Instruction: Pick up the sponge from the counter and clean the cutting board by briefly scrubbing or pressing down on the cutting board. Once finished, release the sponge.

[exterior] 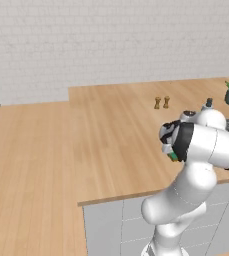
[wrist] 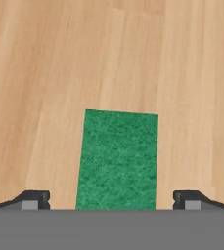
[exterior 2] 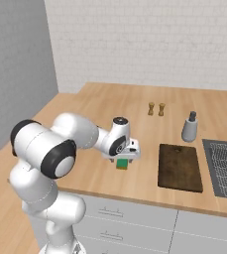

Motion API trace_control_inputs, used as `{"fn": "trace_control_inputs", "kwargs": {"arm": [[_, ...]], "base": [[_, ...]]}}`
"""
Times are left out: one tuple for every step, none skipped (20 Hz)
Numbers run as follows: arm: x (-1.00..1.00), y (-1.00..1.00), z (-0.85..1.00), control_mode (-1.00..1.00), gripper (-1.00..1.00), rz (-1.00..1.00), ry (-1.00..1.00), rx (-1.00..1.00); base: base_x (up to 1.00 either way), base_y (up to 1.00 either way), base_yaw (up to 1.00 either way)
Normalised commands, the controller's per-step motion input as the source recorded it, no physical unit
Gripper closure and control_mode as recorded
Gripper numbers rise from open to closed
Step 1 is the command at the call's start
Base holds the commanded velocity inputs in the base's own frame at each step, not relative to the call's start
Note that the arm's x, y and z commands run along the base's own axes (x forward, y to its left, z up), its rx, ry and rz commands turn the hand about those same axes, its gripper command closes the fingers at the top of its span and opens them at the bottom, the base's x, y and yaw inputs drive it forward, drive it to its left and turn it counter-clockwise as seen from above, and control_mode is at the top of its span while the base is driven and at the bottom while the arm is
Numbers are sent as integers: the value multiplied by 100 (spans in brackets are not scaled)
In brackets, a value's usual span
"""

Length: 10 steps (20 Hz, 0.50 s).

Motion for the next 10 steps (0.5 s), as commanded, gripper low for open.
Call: {"fn": "trace_control_inputs", "kwargs": {"arm": [[4,0,-19,-100,-100,2,0,0],[4,0,-18,-100,-100,2,0,0],[9,0,-19,-100,-100,2,0,0],[16,0,-21,-100,-100,2,0,0],[19,0,-21,-100,-100,3,0,0],[19,0,-21,-100,-100,3,0,0],[19,0,-21,-100,-100,3,0,0],[21,0,-20,-100,-100,4,0,0],[22,0,-17,-100,-100,4,0,0],[21,0,-19,-100,-100,4,0,0]], "base": [[0,0,0],[0,0,0],[0,0,0],[0,0,0],[0,0,0],[0,0,0],[0,0,0],[0,0,0],[0,0,0],[0,0,0]]}}
